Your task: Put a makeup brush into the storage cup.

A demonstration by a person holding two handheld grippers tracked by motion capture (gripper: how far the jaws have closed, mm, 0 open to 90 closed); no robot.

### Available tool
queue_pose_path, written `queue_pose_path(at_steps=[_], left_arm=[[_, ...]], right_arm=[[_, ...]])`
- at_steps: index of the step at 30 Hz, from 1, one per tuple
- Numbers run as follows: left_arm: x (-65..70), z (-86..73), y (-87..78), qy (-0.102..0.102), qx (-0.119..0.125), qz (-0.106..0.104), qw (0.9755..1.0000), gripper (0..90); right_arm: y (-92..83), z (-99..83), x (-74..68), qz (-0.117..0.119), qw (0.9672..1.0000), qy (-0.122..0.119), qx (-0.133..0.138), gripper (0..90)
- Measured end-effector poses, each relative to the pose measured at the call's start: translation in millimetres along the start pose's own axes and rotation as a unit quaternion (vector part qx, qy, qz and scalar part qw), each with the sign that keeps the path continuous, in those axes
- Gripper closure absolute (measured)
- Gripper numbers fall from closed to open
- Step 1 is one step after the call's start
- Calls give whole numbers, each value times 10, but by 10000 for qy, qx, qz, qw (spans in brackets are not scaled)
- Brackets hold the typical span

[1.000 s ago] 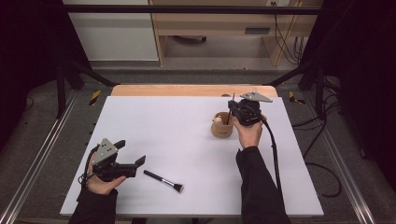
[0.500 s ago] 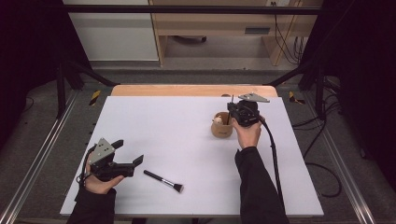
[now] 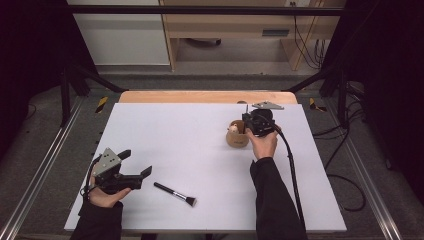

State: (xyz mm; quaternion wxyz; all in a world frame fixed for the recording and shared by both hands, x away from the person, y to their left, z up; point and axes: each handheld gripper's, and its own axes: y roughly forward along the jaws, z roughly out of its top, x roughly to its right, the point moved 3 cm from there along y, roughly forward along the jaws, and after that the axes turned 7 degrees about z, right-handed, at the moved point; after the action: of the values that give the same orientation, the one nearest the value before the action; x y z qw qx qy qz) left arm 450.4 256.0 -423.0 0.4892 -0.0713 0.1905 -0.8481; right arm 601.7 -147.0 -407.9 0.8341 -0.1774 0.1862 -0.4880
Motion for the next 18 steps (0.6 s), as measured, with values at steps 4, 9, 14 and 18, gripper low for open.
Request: queue_pose_path(at_steps=[4, 9, 14, 18], left_arm=[[-9, -4, -1, -7, -1, 17, 10000, 57], [-17, -10, 1, -10, -10, 16, 10000, 58], [-17, -10, -2, -14, -11, 20, 10000, 59], [-18, -14, 2, -2, -24, 16, 10000, 58]], right_arm=[[23, -16, -3, -8, 9999, 42, -97, 851], [33, -34, 10, -72, 9996, 85, -256, 851], [23, -43, 20, -71, 9993, 96, -353, 821], [-31, -32, 35, -92, 9994, 65, -329, 799]])
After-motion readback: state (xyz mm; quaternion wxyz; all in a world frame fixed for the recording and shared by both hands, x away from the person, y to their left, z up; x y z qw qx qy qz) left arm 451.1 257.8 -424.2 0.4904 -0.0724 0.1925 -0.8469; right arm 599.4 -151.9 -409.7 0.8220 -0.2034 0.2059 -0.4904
